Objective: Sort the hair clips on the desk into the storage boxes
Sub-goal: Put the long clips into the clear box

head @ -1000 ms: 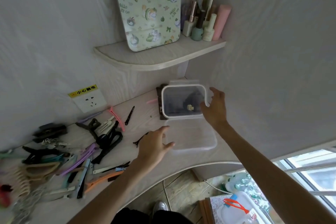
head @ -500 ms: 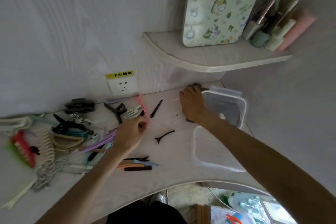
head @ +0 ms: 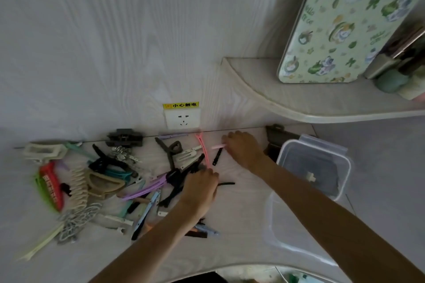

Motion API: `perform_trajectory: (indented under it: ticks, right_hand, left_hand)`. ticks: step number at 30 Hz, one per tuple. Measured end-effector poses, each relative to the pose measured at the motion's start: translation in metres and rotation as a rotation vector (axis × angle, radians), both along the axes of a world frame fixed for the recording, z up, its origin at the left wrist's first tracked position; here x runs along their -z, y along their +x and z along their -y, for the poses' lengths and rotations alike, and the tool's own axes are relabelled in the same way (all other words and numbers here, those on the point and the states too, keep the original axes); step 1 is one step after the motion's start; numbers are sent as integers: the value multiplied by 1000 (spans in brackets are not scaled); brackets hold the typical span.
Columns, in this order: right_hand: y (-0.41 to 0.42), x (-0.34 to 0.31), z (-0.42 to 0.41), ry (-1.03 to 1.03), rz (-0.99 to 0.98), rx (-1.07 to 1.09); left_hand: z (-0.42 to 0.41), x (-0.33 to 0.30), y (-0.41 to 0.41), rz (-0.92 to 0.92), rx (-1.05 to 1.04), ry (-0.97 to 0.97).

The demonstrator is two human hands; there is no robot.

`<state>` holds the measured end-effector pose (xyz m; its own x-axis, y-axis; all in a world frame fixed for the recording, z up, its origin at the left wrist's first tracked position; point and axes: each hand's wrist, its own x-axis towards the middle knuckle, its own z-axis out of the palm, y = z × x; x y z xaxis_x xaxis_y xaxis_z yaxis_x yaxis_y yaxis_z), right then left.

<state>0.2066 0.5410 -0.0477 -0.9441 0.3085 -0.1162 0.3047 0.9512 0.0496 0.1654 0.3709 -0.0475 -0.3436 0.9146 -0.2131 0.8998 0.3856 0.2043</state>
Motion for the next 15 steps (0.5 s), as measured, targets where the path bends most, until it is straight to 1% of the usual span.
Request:
perform_trajectory:
  ticks: [2, 4, 7, 9, 11, 13, 15]
  right_hand:
    - [0, 6, 11, -176, -29, 81]
    - [5, 14, 15, -267, -66, 148]
    - [17, 24, 18, -240, -34, 64]
    - [24, 24, 24, -247, -84, 53]
    - [29, 20, 32, -232, -152, 77]
    - [31, 16, 38, -218, -159, 116]
    - [33, 11, 43, -133, -74, 93]
  left_hand:
    - [5, -2, -9, -22, -54, 28]
    - [12, -6, -18, -9, -111, 60]
    - [22, -7, -32, 85, -253, 154]
    - [22, -7, -38, 143, -365, 208]
    - [13, -10, -42, 184, -430, 223]
    - [-1, -12, -47, 218, -478, 188]
    - [-16, -8, -53, 223, -492, 95]
